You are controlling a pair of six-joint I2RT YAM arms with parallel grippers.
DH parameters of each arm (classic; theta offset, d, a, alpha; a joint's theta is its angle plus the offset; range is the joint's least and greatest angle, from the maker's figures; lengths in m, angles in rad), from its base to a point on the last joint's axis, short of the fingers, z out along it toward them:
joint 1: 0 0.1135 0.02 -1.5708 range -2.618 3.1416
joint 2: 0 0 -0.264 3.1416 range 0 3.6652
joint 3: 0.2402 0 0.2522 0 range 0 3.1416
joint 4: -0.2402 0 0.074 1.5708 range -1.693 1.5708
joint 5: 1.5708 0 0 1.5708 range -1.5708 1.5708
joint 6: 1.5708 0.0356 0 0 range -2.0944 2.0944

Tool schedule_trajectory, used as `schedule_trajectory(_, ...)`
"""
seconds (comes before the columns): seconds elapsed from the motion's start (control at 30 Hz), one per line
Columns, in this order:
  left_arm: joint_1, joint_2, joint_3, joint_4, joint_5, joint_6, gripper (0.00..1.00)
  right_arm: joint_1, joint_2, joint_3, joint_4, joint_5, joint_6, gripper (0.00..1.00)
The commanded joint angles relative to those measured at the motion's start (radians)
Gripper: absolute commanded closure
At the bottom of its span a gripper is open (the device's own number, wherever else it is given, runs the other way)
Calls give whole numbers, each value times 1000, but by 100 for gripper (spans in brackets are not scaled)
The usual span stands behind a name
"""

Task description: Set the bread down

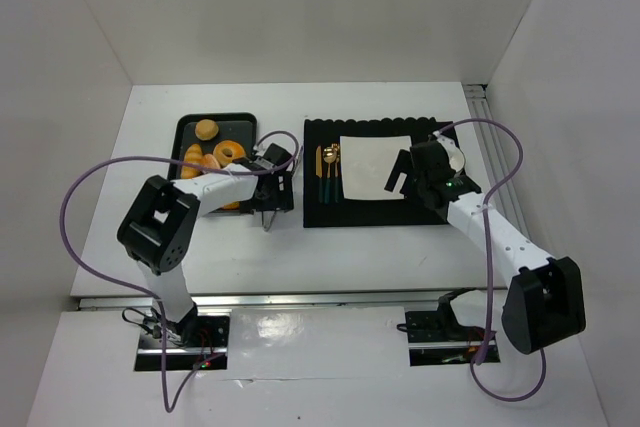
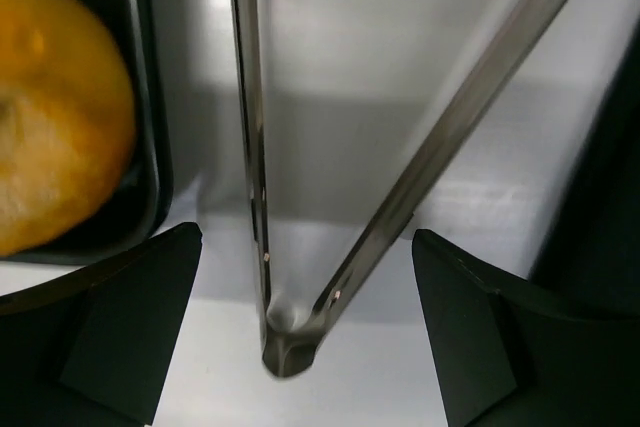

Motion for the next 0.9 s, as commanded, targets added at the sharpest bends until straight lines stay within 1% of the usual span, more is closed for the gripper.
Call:
schedule_trajectory(0.0,28,47,110,53,-4,24,0,-4,-29,-6,59,-8,7,1)
schedule_trajectory(0.13,46,131,191,41,-14,45,0,-4,-20,-6,59,-8,7,1)
schedule_trajectory(0.27,56,196,238,41,-4,54,0,-4,-20,-15,68,-17,7,1)
schedule_trajectory(0.3,56,205,238,41,-4,54,2,-4,-11,-15,68,-17,7,1)
schedule_trajectory(0.4,56,216,250,32,6,44,12,5,-11,-15,68,-17,7,1)
schedule_trajectory(0.47,56,216,250,32,6,34,22,5,-11,-15,68,-8,7,1)
schedule_trajectory(0.53,56,205,250,21,18,34,23,5,-2,-4,59,1,-3,1)
schedule_trajectory(0.6,56,194,259,12,18,45,16,5,-2,8,59,1,-14,1)
schedule_trajectory(0.63,56,194,268,1,18,45,10,5,7,8,59,11,-14,1)
schedule_trajectory(0.7,56,194,268,-8,18,45,2,5,7,28,59,11,-23,1)
schedule_trajectory(0.73,56,194,268,-8,18,45,0,5,7,28,59,11,-23,1)
schedule_trajectory(0.87,56,194,242,4,45,57,0,14,17,28,59,20,-14,1)
